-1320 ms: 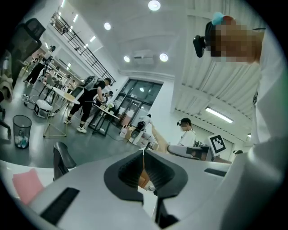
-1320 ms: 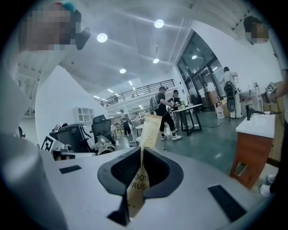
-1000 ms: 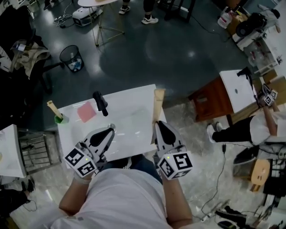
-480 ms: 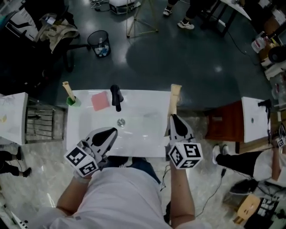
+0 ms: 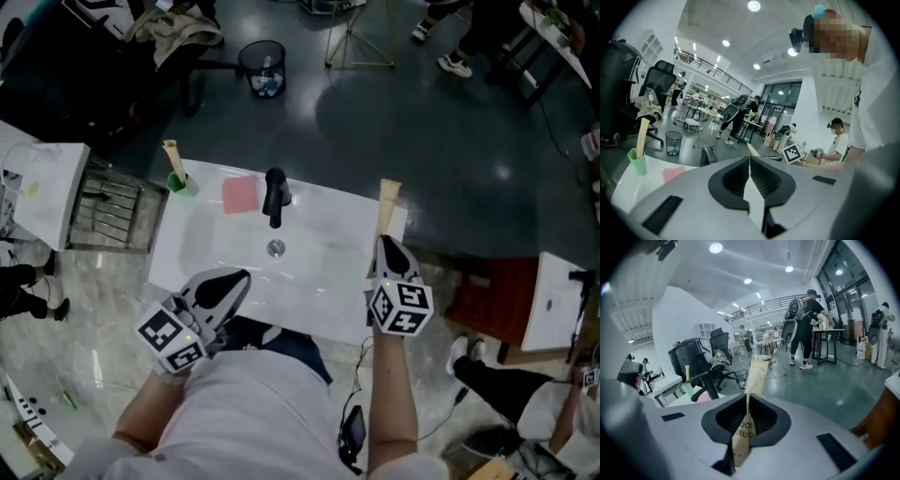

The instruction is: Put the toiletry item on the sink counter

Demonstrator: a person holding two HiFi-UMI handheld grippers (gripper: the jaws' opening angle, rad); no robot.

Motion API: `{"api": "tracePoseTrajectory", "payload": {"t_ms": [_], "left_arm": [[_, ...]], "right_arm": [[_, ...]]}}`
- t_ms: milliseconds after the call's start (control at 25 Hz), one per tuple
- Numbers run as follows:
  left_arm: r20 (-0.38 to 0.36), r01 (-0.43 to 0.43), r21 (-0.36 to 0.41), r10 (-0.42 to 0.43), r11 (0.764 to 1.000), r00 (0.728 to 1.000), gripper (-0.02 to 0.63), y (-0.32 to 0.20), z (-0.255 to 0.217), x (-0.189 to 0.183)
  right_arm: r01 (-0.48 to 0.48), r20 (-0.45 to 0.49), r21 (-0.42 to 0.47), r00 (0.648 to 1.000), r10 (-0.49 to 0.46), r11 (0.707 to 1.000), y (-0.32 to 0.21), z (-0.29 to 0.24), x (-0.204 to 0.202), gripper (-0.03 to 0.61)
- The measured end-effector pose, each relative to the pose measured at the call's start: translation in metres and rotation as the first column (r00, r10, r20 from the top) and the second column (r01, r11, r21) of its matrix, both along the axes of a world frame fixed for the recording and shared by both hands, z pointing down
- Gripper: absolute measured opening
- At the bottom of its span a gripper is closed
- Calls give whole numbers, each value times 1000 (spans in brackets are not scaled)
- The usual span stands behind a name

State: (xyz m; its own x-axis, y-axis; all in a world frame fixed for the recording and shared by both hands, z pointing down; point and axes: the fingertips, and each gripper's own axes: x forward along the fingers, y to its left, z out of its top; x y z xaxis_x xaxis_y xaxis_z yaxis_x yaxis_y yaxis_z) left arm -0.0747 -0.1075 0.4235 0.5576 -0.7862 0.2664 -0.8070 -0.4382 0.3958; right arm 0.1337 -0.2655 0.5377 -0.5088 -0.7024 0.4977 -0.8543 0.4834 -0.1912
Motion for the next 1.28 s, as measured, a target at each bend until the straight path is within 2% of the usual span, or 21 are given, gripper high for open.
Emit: {"api": "tracePoseTrajectory", "payload": {"t_ms": [200,520,920,1280], "left_arm": [[16,76,-40,-76,996,997,20,10,15,-10],[28,129,-87,-127,988,991,20,22,37,-12],[26,172,-118,-170,978,985,20,29,47,-15],[27,189,-132,-187,973,982,20,32,50,-17]], "right_arm": [[36,-45,-54,998,-38,998,-15,47,0,37],[83,-158,-94,983,-97,992,-25,107,-2,37],[75,-186,-172,977,-107,982,-35,152,2,37],[83,-209,-176,970,-120,981,-36,165,2,38]]}}
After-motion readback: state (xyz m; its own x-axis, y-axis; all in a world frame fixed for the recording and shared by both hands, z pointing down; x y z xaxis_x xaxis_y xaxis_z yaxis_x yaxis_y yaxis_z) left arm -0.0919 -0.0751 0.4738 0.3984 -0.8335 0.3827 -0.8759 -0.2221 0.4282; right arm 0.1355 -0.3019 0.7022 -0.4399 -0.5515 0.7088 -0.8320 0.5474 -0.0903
